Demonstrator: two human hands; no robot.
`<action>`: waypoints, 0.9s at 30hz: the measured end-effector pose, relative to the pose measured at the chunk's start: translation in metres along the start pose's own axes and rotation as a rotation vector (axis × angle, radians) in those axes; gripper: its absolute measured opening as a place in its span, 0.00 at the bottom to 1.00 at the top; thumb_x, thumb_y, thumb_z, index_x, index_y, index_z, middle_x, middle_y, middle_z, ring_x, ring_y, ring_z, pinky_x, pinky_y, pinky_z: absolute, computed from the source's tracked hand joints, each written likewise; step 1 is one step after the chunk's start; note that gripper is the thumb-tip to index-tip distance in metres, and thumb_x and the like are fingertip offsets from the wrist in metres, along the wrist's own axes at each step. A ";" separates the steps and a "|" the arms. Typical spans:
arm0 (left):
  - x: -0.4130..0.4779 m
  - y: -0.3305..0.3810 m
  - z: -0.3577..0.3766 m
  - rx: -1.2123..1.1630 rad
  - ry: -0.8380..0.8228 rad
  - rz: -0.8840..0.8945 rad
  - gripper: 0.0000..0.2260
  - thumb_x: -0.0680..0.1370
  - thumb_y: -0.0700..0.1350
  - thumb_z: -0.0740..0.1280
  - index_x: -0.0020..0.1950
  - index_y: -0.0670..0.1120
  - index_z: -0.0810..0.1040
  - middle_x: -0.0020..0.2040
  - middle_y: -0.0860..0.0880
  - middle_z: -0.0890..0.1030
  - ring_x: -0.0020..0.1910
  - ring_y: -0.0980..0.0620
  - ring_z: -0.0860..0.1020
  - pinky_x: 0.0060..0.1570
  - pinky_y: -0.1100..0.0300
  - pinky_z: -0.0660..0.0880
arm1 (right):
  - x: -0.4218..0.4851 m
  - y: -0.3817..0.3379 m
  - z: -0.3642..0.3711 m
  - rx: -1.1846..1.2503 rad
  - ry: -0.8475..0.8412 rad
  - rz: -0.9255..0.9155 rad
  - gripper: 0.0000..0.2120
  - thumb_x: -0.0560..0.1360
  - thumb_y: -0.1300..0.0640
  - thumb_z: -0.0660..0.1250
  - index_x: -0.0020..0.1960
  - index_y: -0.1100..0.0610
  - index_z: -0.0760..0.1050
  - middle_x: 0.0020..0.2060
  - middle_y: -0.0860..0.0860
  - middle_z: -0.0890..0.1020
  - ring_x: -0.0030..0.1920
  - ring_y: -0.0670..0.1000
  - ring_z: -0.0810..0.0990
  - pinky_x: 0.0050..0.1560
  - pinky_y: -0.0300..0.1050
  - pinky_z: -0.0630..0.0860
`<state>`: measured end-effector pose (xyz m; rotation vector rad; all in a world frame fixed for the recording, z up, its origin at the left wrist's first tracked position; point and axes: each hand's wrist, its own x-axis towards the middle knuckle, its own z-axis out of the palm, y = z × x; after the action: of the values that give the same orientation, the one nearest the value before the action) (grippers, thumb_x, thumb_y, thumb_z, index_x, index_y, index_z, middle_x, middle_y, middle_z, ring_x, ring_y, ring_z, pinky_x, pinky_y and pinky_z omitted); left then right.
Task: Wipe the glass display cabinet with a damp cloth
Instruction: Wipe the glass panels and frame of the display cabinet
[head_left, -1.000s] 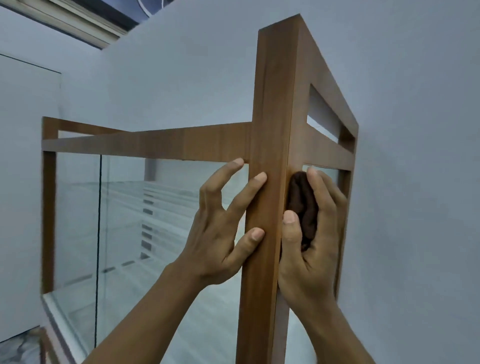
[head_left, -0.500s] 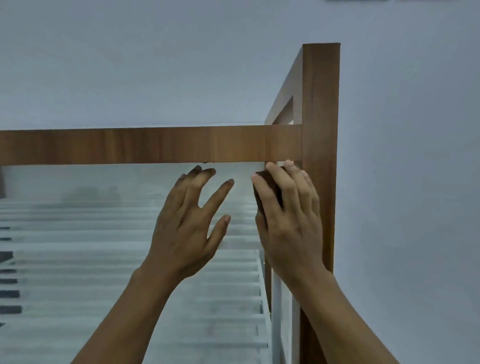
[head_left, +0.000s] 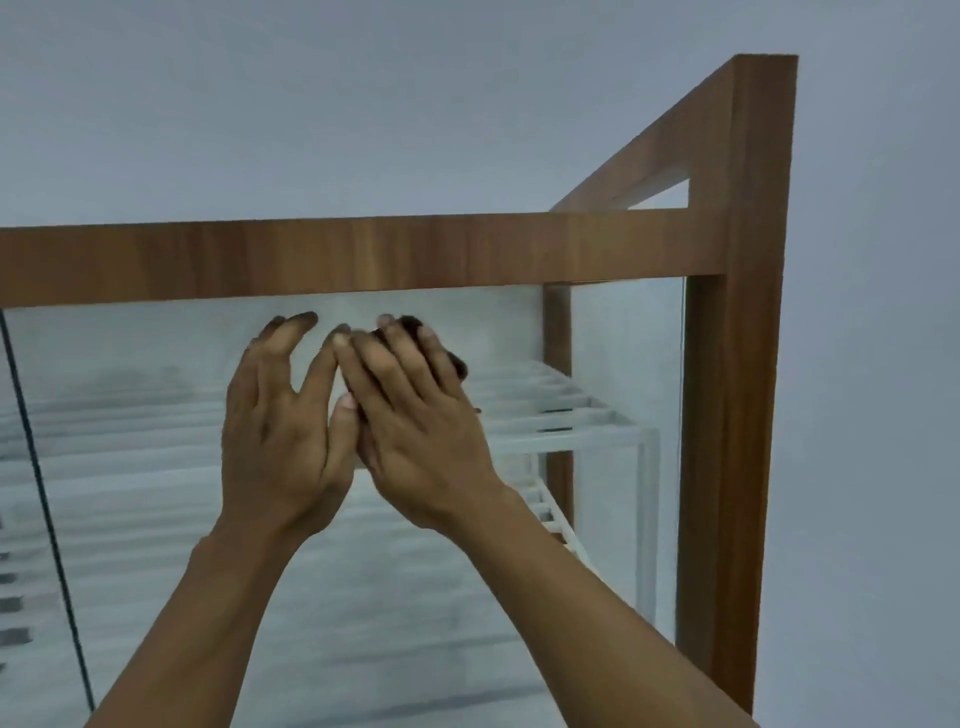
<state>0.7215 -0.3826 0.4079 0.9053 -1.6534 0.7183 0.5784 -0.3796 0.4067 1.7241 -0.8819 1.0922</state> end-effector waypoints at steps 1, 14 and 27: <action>-0.004 -0.012 -0.002 -0.010 0.010 0.007 0.22 0.82 0.47 0.55 0.74 0.42 0.70 0.74 0.38 0.66 0.76 0.39 0.63 0.75 0.40 0.61 | -0.003 -0.003 0.002 -0.020 -0.049 -0.073 0.25 0.82 0.55 0.60 0.78 0.60 0.63 0.76 0.56 0.67 0.79 0.58 0.59 0.81 0.56 0.49; -0.029 -0.035 0.010 -0.077 -0.039 0.104 0.28 0.84 0.55 0.45 0.81 0.43 0.56 0.82 0.40 0.54 0.82 0.40 0.49 0.80 0.43 0.42 | -0.051 -0.017 0.021 -0.108 -0.014 0.003 0.24 0.83 0.59 0.59 0.78 0.56 0.63 0.78 0.54 0.65 0.79 0.59 0.58 0.79 0.62 0.57; -0.065 0.001 0.035 0.007 -0.060 0.057 0.29 0.84 0.55 0.44 0.81 0.41 0.57 0.81 0.37 0.52 0.81 0.34 0.49 0.78 0.35 0.40 | -0.161 0.040 -0.009 -0.138 0.048 0.329 0.28 0.83 0.56 0.57 0.81 0.55 0.54 0.78 0.53 0.60 0.81 0.56 0.52 0.80 0.59 0.52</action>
<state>0.7119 -0.3971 0.3359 0.8952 -1.7367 0.7424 0.4823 -0.3688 0.2710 1.4661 -1.2114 1.2484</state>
